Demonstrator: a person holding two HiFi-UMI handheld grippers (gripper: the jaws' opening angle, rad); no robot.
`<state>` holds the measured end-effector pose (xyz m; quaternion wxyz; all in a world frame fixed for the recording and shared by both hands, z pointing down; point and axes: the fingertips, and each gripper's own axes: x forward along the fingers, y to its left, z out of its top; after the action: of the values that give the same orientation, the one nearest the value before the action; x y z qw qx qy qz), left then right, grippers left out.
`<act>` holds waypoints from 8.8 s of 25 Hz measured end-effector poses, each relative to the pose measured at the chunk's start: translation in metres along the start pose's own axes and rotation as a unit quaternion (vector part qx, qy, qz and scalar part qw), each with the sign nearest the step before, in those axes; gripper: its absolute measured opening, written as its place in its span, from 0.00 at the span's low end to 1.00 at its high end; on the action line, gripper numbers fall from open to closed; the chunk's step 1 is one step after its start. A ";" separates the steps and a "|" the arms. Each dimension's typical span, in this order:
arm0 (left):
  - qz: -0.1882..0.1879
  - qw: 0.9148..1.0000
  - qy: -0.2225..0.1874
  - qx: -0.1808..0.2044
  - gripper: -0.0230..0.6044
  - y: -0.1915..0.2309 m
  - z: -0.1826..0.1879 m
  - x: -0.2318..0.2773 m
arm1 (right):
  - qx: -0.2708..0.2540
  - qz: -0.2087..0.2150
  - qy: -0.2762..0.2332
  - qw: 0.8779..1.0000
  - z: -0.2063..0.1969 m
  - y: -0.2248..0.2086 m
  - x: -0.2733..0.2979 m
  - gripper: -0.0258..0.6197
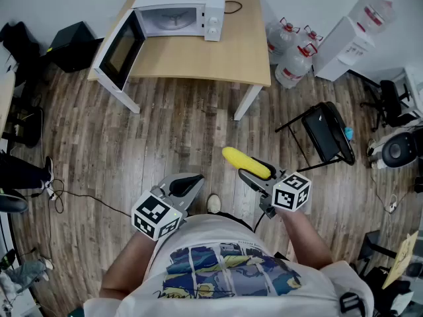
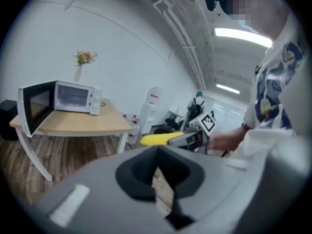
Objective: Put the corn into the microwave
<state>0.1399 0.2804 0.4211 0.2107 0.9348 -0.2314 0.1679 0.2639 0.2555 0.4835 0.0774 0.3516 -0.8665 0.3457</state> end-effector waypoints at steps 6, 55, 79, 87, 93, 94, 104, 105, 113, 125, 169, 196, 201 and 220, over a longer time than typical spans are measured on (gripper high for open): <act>0.015 1.000 -0.003 0.001 0.05 -0.012 0.003 0.009 | -0.018 -0.002 0.006 1.000 0.002 -0.012 -0.014 0.43; 0.111 0.989 -0.095 -0.028 0.05 0.394 0.156 -0.096 | -0.146 -0.105 0.005 0.984 0.310 -0.154 0.444 0.42; 0.235 0.967 -0.082 -0.051 0.05 0.503 0.208 -0.073 | -0.208 -0.157 0.026 0.965 0.372 -0.311 0.620 0.43; 0.243 0.966 -0.076 -0.049 0.05 0.508 0.211 -0.064 | -0.217 -0.167 0.036 0.961 0.378 -0.328 0.634 0.43; 0.246 0.966 -0.068 -0.042 0.05 0.508 0.215 -0.058 | -0.231 -0.180 0.051 0.955 0.377 -0.339 0.637 0.43; 0.246 0.966 -0.067 -0.042 0.05 0.508 0.215 -0.058 | -0.233 -0.182 0.053 0.954 0.377 -0.339 0.638 0.43; 0.247 0.967 -0.055 -0.038 0.05 0.502 0.212 -0.054 | -0.244 -0.198 0.073 0.946 0.377 -0.348 0.638 0.43; 0.247 0.967 -0.054 -0.038 0.05 0.501 0.211 -0.055 | -0.242 -0.199 0.073 0.947 0.376 -0.348 0.637 0.43; 0.244 0.967 -0.054 -0.041 0.05 0.493 0.204 -0.059 | -0.228 -0.202 0.070 0.950 0.374 -0.345 0.632 0.44; 0.216 0.974 -0.062 -0.042 0.05 0.468 0.188 -0.070 | -0.213 -0.221 0.052 0.950 0.360 -0.319 0.591 0.45; 0.060 0.994 -0.091 -0.007 0.05 0.350 0.099 -0.100 | -0.197 -0.118 0.034 0.973 0.191 -0.058 0.356 0.05; 0.095 0.991 -0.093 -0.027 0.05 0.344 0.059 -0.141 | -0.233 -0.051 0.009 0.971 0.188 0.027 0.359 0.05; 0.101 0.990 -0.094 -0.034 0.05 0.344 0.054 -0.146 | -0.243 -0.037 0.005 0.969 0.191 0.040 0.362 0.05; 0.079 0.993 -0.078 -0.036 0.05 0.333 0.042 -0.133 | -0.259 -0.040 0.005 0.965 0.183 0.053 0.349 0.05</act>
<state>-0.1298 0.0407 0.4360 0.2121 0.9156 -0.3261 0.1020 -0.0098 -0.0311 0.4490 0.1840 0.3525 -0.9112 0.1078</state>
